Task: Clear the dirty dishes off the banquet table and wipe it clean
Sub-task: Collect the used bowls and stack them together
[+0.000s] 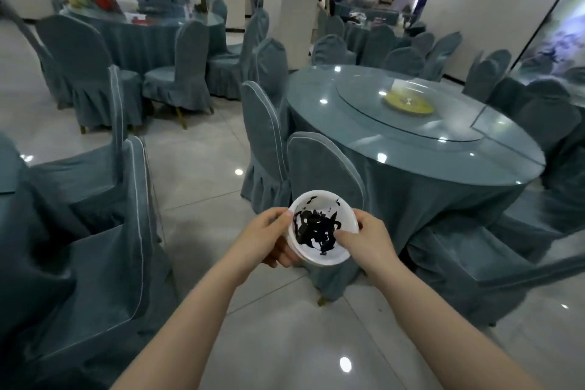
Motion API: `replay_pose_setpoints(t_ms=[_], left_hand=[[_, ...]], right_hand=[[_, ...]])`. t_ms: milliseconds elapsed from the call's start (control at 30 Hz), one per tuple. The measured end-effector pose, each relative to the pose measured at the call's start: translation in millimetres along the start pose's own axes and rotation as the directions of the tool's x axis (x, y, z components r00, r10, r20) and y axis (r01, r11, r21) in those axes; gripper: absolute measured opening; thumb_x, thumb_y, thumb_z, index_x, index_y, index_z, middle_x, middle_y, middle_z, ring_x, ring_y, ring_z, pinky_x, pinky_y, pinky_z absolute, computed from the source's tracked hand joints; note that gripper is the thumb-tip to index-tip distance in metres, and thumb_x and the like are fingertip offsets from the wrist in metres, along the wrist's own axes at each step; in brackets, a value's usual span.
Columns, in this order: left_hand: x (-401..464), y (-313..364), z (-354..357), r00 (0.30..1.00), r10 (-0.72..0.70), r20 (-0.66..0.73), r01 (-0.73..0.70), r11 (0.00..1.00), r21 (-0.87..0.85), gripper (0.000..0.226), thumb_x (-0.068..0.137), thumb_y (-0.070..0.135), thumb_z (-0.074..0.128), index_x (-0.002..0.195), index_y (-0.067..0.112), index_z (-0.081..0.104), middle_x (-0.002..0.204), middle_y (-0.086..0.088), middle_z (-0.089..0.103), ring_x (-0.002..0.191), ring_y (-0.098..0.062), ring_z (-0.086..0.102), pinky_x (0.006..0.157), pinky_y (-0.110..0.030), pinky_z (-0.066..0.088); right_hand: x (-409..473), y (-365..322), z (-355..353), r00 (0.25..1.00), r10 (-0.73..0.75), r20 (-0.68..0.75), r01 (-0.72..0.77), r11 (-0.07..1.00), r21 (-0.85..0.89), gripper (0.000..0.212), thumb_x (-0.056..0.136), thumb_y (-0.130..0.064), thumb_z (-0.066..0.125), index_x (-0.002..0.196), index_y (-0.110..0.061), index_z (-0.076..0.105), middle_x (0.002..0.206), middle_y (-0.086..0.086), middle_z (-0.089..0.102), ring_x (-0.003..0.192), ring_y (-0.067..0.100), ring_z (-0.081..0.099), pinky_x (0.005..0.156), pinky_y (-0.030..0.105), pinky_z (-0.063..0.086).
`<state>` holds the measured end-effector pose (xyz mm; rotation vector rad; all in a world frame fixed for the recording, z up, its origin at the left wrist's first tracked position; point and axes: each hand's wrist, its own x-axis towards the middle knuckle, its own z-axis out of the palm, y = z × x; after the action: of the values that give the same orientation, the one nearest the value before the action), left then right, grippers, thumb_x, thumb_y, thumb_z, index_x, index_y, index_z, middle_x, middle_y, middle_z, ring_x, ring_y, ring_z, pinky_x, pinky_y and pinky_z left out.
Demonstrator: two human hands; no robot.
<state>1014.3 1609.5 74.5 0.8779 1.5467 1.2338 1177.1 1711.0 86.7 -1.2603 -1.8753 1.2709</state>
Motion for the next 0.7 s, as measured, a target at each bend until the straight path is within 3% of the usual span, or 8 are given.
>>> replay_pose_setpoints(t_ms=[133,233,300,400,500,533,700], left_hand=[[47.7,11.5,-25.3,0.999,-0.016,-0.047,0.016,1.000,0.005,0.022,0.100,0.037,0.036,0.108,0.028,0.055,0.066,-0.013,0.071,0.047,-0.017,0.059,0.042,-0.021,0.040],[85.5,16.3,-48.3,0.991,-0.007,-0.135,0.009,1.000,0.017,0.023,0.100,0.031,0.035,0.112,0.029,0.055,0.066,-0.015,0.071,0.047,-0.018,0.059,0.040,-0.021,0.040],[108.5,18.6,-65.6,0.980,-0.002,-0.200,0.005,1.000,0.013,0.024,0.101,0.028,0.034,0.112,0.029,0.055,0.066,-0.015,0.071,0.046,-0.017,0.059,0.039,-0.019,0.039],[140.3,23.9,-93.1,0.952,0.002,-0.307,0.005,1.000,0.022,0.025,0.100,0.026,0.035,0.112,0.029,0.056,0.067,-0.016,0.071,0.046,-0.018,0.059,0.040,-0.020,0.039],[171.6,32.4,-122.9,0.907,-0.002,-0.421,0.005,1.000,0.006,0.024,0.100,0.026,0.036,0.111,0.030,0.058,0.068,-0.016,0.071,0.047,-0.018,0.059,0.040,-0.019,0.039],[179.3,34.9,-132.3,0.891,-0.008,-0.455,0.010,1.000,0.003,0.024,0.100,0.027,0.037,0.110,0.031,0.058,0.069,-0.016,0.071,0.047,-0.018,0.060,0.040,-0.019,0.039],[200.0,42.7,-187.6,0.797,-0.025,-0.603,0.012,1.000,-0.026,0.024,0.100,0.030,0.038,0.109,0.037,0.059,0.074,-0.016,0.072,0.049,-0.019,0.062,0.041,-0.021,0.042]], right_hand=[[60.6,-13.7,8.1,0.996,0.015,0.085,-0.016,1.000,0.012,0.013,0.082,-0.017,0.059,0.083,-0.021,0.071,0.076,-0.006,0.071,0.071,0.009,0.066,0.062,0.023,0.050],[118.1,-27.1,20.2,0.979,0.042,0.201,-0.076,0.984,0.164,0.018,0.086,-0.018,0.057,0.081,-0.008,0.072,0.073,0.006,0.068,0.064,0.014,0.062,0.057,0.026,0.047],[159.3,-34.7,32.5,0.957,0.068,0.282,-0.137,0.963,0.233,0.019,0.088,-0.016,0.058,0.080,-0.008,0.073,0.072,0.007,0.069,0.061,0.016,0.062,0.053,0.025,0.045],[221.6,-47.9,59.4,0.896,0.081,0.437,-0.220,0.935,0.279,0.016,0.089,-0.010,0.058,0.084,-0.005,0.072,0.072,0.008,0.072,0.059,0.016,0.067,0.052,0.027,0.053],[282.8,-69.1,91.5,0.828,0.086,0.554,-0.285,0.915,0.284,0.016,0.086,-0.008,0.061,0.095,0.001,0.070,0.084,0.013,0.070,0.075,0.023,0.066,0.078,0.040,0.055],[300.6,-75.9,102.6,0.802,0.089,0.590,-0.306,0.910,0.279,0.018,0.086,-0.009,0.061,0.098,0.002,0.068,0.085,0.013,0.069,0.077,0.023,0.065,0.080,0.041,0.054],[367.5,-115.4,167.5,0.661,0.034,0.749,-0.300,0.928,0.222,0.007,0.087,-0.012,0.063,0.090,-0.010,0.069,0.076,0.003,0.070,0.066,0.014,0.067,0.060,0.028,0.052]])
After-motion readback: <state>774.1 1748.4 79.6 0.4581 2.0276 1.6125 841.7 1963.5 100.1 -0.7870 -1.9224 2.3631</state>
